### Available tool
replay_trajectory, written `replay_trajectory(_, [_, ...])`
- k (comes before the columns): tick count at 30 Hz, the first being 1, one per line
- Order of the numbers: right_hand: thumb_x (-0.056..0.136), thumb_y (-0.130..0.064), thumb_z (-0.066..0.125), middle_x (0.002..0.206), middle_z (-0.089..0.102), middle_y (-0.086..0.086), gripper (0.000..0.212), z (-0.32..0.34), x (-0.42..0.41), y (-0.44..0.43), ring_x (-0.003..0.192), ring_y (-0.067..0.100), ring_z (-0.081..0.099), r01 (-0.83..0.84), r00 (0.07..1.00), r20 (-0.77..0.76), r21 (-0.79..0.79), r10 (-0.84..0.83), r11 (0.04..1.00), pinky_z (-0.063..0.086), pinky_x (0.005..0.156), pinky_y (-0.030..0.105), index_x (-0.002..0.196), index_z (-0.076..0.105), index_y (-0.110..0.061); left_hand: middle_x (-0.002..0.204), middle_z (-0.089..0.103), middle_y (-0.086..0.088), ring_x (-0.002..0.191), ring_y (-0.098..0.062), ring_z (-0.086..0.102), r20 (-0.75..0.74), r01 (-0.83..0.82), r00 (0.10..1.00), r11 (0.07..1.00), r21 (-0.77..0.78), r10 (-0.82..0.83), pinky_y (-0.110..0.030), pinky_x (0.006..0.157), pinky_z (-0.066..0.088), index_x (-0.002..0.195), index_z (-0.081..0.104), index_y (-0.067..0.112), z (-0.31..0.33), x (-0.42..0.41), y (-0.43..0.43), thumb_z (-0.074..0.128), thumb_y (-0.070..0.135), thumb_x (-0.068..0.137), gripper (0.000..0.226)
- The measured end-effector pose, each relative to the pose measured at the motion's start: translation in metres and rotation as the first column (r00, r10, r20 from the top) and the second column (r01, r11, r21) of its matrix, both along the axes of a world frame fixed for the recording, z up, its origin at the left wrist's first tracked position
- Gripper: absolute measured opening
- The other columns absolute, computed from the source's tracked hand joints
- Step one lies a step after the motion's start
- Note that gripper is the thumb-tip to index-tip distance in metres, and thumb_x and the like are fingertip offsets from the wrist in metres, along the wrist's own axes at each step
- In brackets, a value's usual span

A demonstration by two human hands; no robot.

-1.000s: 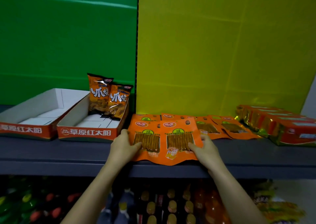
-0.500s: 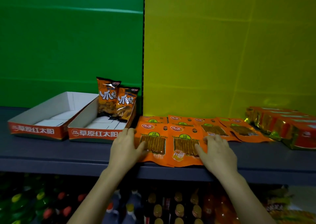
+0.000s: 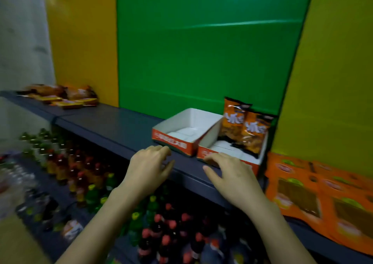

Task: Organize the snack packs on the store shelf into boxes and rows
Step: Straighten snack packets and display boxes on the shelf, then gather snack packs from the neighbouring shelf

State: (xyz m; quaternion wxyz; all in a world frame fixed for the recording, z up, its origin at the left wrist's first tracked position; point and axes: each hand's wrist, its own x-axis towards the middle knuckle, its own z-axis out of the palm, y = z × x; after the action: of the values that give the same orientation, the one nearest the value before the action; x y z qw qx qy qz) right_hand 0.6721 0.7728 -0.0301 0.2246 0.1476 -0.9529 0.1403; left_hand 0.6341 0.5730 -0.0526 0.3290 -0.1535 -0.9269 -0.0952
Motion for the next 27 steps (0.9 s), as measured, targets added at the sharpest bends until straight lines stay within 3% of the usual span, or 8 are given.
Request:
replay_trajectory(2, [0.094, -0.041, 0.045, 0.124, 0.058, -0.014, 0.032, -0.003, -0.014, -0.045, 0.117, 0.012, 0.054, -0.093, 0.995, 0.020, -0.016, 0.093, 0.996, 0.045, 0.091, 0.031, 0.122, 0.054, -0.031, 0.100, 0.067, 0.001, 0.098, -0.023, 0.062, -0.020, -0.058, 0.998, 0.998, 0.015, 0.058, -0.032, 0.074, 0.047, 0.102, 0.061, 0.018, -0.001, -0.001, -0.050, 0.047, 0.039, 0.088, 0.029])
replay_trajectory(4, [0.094, -0.041, 0.045, 0.127, 0.057, -0.014, 0.033, -0.005, -0.026, -0.092, 0.118, 0.013, 0.053, -0.154, 0.987, 0.034, -0.022, 0.155, 0.988, 0.046, 0.092, 0.032, 0.125, 0.053, -0.031, 0.105, 0.065, 0.002, 0.102, -0.021, 0.060, -0.043, -0.099, 0.994, 0.995, 0.028, 0.100, -0.031, 0.075, 0.045, 0.106, 0.059, 0.018, -0.003, 0.000, -0.100, 0.049, 0.038, 0.090, 0.027])
replay_trajectory(11, [0.095, -0.044, 0.042, 0.128, 0.055, -0.014, 0.035, -0.004, -0.062, -0.247, 0.116, 0.014, 0.053, -0.272, 0.961, 0.057, 0.039, 0.270, 0.961, 0.044, 0.088, 0.031, 0.127, 0.050, -0.032, 0.101, 0.064, 0.001, 0.099, -0.022, 0.061, -0.025, -0.227, 0.974, 0.974, -0.022, 0.226, -0.032, 0.069, 0.045, 0.103, 0.060, 0.018, -0.008, -0.004, -0.254, 0.046, 0.042, 0.091, 0.031])
replay_trajectory(15, [0.094, -0.045, 0.043, 0.128, 0.055, -0.015, 0.035, -0.008, -0.087, -0.320, 0.117, 0.013, 0.053, -0.294, 0.954, 0.058, 0.010, 0.293, 0.956, 0.044, 0.088, 0.030, 0.126, 0.051, -0.032, 0.091, 0.066, -0.002, 0.087, -0.025, 0.064, 0.007, -0.248, 0.969, 0.966, -0.080, 0.249, -0.033, 0.064, 0.047, 0.095, 0.062, 0.015, -0.010, -0.009, -0.327, 0.038, 0.047, 0.081, 0.042])
replay_trajectory(22, [0.093, -0.046, 0.044, 0.127, 0.055, -0.015, 0.035, -0.009, -0.137, -0.418, 0.118, 0.013, 0.053, -0.326, 0.942, 0.085, 0.007, 0.324, 0.946, 0.045, 0.087, 0.030, 0.125, 0.052, -0.032, 0.068, 0.065, 0.003, 0.063, -0.020, 0.065, 0.043, -0.323, 0.941, 0.926, -0.194, 0.337, -0.030, 0.046, 0.046, 0.073, 0.064, 0.017, -0.009, -0.038, -0.417, 0.037, 0.046, 0.078, 0.040])
replay_trajectory(27, [0.092, -0.046, 0.046, 0.124, 0.057, -0.014, 0.035, -0.015, -0.187, -0.480, 0.116, 0.013, 0.054, -0.343, 0.935, 0.098, -0.005, 0.341, 0.939, 0.045, 0.087, 0.032, 0.123, 0.054, -0.033, 0.087, 0.064, 0.000, 0.083, -0.023, 0.062, 0.023, -0.324, 0.944, 0.937, -0.132, 0.330, -0.029, 0.061, 0.040, 0.086, 0.058, 0.016, -0.014, -0.072, -0.469, 0.038, 0.041, 0.087, 0.032])
